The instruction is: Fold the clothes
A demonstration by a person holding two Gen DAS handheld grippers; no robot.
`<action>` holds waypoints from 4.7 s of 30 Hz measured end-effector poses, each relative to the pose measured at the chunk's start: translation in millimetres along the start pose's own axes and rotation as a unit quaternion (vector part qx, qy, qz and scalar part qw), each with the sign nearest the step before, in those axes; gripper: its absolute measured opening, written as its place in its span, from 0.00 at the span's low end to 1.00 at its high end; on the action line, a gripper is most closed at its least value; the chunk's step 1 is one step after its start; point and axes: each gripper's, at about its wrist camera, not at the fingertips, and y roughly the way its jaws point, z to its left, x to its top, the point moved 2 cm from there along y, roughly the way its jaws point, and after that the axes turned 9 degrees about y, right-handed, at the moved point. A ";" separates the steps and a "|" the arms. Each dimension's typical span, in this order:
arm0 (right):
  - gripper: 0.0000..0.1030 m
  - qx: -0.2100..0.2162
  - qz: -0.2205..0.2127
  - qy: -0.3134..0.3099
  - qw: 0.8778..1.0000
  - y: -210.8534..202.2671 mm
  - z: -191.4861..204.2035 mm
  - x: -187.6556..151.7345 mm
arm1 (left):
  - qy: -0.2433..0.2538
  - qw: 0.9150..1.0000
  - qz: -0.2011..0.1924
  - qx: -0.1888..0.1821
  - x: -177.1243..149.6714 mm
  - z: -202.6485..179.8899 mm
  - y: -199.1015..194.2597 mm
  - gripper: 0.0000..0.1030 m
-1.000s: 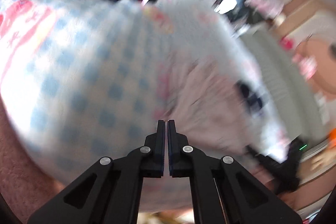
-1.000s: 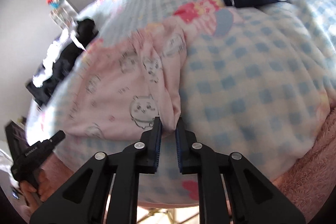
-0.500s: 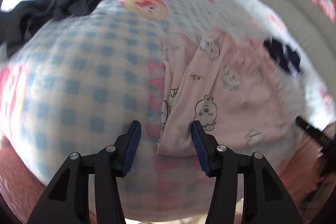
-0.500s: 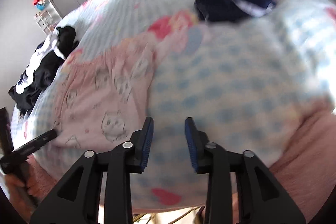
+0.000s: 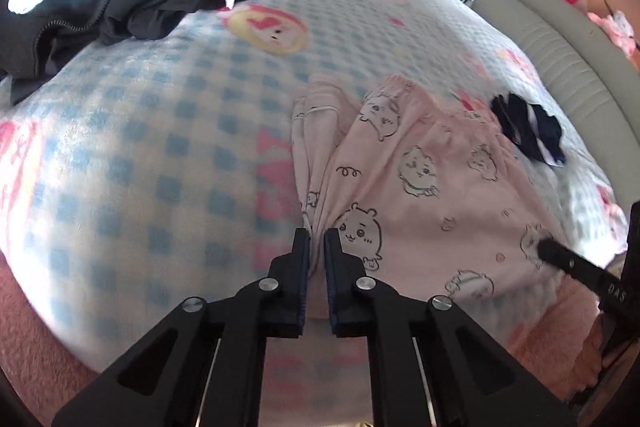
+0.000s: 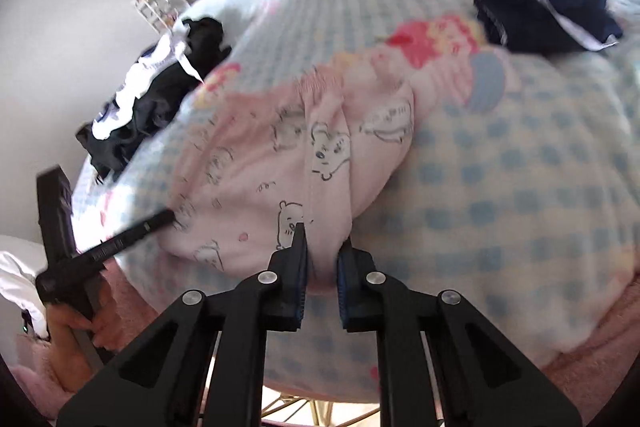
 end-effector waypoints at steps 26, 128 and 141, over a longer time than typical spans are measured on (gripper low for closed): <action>0.43 -0.093 0.010 0.045 0.995 0.1 -31.6 -5.4 | 0.020 0.998 -0.037 -0.054 39.7 -8.4 6.2 0.40; 0.57 0.048 0.094 0.003 0.994 112.7 70.6 -10.5 | -0.110 0.977 0.008 -0.185 8.0 35.1 -0.9 0.41; 0.58 0.057 0.095 -0.019 0.994 132.5 86.8 -24.3 | -0.083 0.992 -0.026 -0.087 -17.5 35.4 -5.5 0.21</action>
